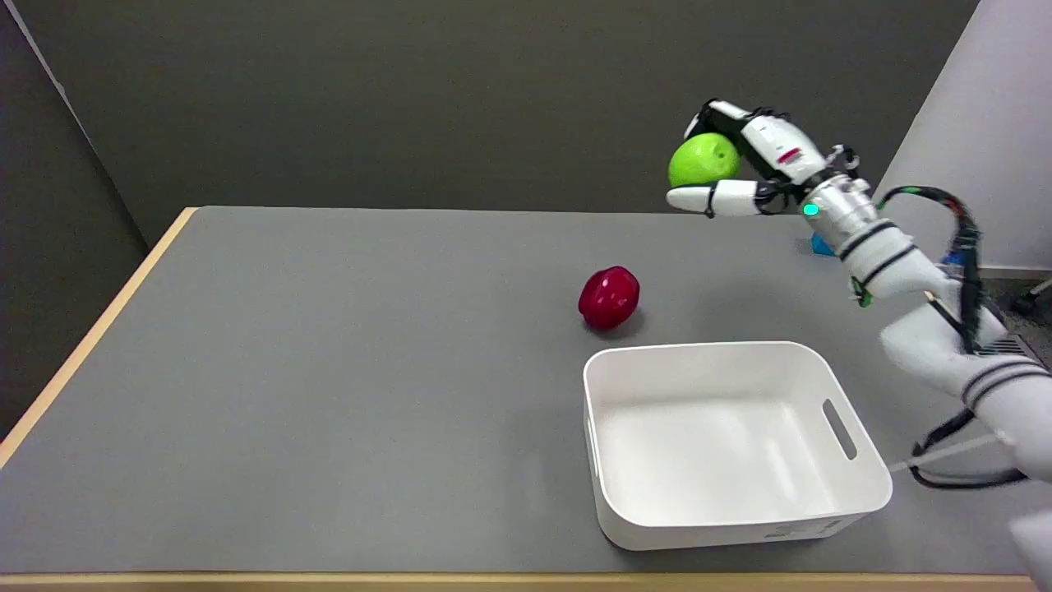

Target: Place the green apple into the white box.

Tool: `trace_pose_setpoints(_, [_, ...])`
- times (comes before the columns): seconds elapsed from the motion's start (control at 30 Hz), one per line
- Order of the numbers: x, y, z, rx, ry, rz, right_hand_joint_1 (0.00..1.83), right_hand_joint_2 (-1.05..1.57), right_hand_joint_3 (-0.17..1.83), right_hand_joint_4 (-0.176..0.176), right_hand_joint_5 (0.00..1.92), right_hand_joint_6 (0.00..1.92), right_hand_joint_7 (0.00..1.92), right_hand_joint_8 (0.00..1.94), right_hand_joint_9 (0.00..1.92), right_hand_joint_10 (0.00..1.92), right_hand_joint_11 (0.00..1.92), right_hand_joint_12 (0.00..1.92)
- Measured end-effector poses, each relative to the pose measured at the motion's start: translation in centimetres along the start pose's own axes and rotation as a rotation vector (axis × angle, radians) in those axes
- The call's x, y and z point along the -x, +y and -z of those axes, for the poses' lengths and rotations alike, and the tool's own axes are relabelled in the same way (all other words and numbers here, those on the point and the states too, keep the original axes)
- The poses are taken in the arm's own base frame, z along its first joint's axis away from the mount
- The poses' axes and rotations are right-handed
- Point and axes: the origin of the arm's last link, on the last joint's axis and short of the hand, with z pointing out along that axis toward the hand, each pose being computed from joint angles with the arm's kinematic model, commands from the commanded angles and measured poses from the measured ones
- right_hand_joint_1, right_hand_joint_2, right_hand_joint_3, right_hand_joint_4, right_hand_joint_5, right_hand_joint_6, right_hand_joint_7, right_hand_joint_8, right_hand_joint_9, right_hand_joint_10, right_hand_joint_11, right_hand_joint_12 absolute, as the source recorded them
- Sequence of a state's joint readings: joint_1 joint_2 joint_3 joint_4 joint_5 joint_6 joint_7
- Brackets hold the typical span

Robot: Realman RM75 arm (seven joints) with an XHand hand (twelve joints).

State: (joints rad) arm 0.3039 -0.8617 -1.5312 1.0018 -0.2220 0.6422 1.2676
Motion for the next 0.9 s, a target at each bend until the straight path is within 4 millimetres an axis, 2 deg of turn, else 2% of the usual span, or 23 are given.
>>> trace_pose_setpoints(0.17, [-1.6, -0.8, 3.0, -0.027, 0.058, -0.053, 1.13, 1.19, 0.35, -0.176, 0.54, 1.65, 0.60, 1.71, 0.85, 1.92, 0.59, 1.92])
trace_pose_setpoints(0.23, [-2.0, -1.2, 4.5, -0.039, 0.078, -0.085, 1.15, 1.13, 0.42, -0.176, 0.59, 1.61, 0.65, 1.66, 0.89, 1.92, 0.72, 1.92])
trace_pose_setpoints(0.43, [-2.8, -2.9, 8.5, -0.109, 0.132, -0.179, 1.15, 1.11, 0.44, -0.176, 0.60, 1.60, 0.65, 1.66, 0.90, 1.92, 0.73, 1.92])
trace_pose_setpoints(0.7, [-1.6, -5.1, 13.6, -0.188, 0.161, -0.327, 1.15, 1.12, 0.47, -0.176, 0.58, 1.64, 0.64, 1.69, 0.90, 1.92, 0.74, 1.92])
trace_pose_setpoints(0.9, [0.2, -5.9, 16.7, -0.211, 0.154, -0.459, 1.13, 1.15, 0.44, -0.176, 0.55, 1.67, 0.61, 1.73, 0.89, 1.92, 0.67, 1.92])
